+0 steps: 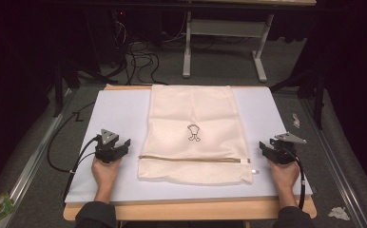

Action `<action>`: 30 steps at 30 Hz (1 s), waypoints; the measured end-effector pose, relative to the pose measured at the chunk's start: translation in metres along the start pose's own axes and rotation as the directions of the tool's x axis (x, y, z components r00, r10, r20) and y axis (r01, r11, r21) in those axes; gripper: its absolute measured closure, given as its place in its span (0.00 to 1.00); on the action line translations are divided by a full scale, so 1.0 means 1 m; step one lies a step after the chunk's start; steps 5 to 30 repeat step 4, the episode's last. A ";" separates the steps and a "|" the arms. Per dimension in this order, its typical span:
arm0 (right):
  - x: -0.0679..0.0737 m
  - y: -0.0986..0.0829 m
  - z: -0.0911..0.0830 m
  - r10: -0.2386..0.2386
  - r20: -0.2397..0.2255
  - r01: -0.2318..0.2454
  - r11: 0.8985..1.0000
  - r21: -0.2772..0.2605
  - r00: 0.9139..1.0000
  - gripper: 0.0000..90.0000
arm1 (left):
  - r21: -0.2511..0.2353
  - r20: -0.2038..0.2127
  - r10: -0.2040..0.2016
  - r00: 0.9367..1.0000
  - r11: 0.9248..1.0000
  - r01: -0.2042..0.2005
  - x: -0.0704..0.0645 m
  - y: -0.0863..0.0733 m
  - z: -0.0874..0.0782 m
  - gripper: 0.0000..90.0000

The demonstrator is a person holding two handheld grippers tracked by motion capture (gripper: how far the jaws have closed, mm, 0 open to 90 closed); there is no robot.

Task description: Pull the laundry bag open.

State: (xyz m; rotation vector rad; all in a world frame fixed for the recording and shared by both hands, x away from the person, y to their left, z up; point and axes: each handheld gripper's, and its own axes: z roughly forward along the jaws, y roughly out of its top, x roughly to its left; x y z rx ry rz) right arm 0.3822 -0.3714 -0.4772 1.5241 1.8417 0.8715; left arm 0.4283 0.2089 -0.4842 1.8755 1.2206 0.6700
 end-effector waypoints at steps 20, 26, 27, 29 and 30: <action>-0.001 0.000 0.000 0.009 -0.004 -0.009 1.000 -0.001 1.000 0.55 | 0.003 0.003 0.000 1.000 1.000 0.000 0.000 0.000 0.000 0.50; -0.001 0.000 0.000 0.009 -0.004 -0.009 1.000 -0.001 1.000 0.55 | 0.003 0.003 0.000 1.000 1.000 0.000 0.000 0.000 0.000 0.50; -0.001 0.000 0.000 0.009 -0.004 -0.009 1.000 -0.001 1.000 0.55 | 0.003 0.003 0.000 1.000 1.000 0.000 0.000 0.000 0.000 0.50; -0.001 0.000 0.000 0.009 -0.004 -0.009 1.000 -0.001 1.000 0.55 | 0.003 0.003 0.000 1.000 1.000 0.000 0.000 0.000 0.000 0.50; -0.001 0.000 0.000 0.009 -0.004 -0.009 1.000 -0.001 1.000 0.55 | 0.003 0.003 0.000 1.000 1.000 0.000 0.000 0.000 0.000 0.50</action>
